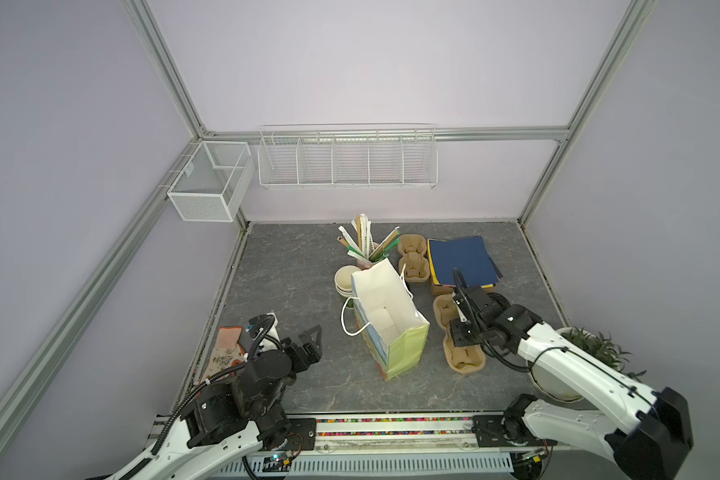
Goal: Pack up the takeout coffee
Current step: 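Lift the tan carrier with the right gripper and swing it over the bag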
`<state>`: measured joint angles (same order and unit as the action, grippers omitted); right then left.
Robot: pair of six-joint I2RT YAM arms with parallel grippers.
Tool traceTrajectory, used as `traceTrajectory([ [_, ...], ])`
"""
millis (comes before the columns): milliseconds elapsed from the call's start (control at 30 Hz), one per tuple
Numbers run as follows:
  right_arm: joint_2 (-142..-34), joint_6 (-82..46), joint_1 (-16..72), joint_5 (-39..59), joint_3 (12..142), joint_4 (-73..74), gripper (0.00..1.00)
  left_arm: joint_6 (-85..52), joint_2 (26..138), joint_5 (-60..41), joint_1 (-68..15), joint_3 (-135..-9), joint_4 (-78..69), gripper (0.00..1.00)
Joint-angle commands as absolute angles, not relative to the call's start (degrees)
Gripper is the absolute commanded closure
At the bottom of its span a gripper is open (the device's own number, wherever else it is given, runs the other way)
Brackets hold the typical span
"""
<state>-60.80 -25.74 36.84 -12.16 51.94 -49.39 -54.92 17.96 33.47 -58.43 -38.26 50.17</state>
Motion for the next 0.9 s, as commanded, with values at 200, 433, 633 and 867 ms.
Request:
traceTrajectory([
  [200, -52.0, -24.0, 37.8, -11.9, 69.0, -62.6, 0.7, -47.0, 24.6, 36.7, -58.1, -50.8, 58.3, 0.01],
  [433, -54.0, -21.4, 39.9, -11.5, 87.0, -65.9, 0.71, -36.4, 27.6, 45.6, -58.1, -53.8, 57.5, 0.01],
  [633, -61.9, -21.5, 46.4, -8.9, 101.0, -67.5, 0.7, -35.4, 27.8, 47.6, -58.1, -51.6, 55.9, 0.01],
  [867, -71.9, -21.6, 57.9, -12.2, 112.2, -66.8, 0.71, -36.6, 24.8, 49.6, -58.1, -50.9, 56.7, 0.01],
])
